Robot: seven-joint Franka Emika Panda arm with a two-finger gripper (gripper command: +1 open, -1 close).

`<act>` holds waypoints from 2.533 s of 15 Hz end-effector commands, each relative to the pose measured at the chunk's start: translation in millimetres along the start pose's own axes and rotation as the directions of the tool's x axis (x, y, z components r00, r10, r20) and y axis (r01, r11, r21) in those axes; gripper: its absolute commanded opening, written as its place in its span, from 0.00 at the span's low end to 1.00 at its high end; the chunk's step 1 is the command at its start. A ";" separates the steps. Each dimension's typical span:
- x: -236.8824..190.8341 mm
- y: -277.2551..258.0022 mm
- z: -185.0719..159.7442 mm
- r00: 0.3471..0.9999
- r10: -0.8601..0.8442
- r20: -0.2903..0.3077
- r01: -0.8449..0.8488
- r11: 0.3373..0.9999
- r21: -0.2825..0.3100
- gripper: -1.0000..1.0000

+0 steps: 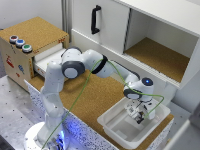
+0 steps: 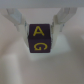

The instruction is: Store the purple block in the drawer

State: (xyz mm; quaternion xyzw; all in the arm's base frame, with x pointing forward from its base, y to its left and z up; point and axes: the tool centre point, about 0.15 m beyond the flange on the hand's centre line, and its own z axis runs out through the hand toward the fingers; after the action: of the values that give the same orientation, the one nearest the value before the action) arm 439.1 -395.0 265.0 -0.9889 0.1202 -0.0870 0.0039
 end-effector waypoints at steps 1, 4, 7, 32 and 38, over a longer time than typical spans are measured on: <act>-21.8 -113.0 -140.9 0.962 -0.211 -0.173 0.227 0.971 0.073 0.00; -29.6 -196.0 -192.5 0.893 -0.390 -0.223 0.423 0.897 0.124 0.00; -44.8 -271.2 -213.7 0.802 -0.545 -0.243 0.589 0.789 0.174 0.00; -240.6 -656.8 -121.5 -0.172 -0.982 -0.074 0.967 -0.183 0.178 0.00; -280.0 -649.0 -82.5 -0.281 -0.955 -0.091 0.953 -0.289 0.088 0.00</act>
State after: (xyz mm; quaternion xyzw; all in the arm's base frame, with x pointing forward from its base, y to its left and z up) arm 343.4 299.2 362.6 -0.7181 -0.6941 -0.0031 0.0508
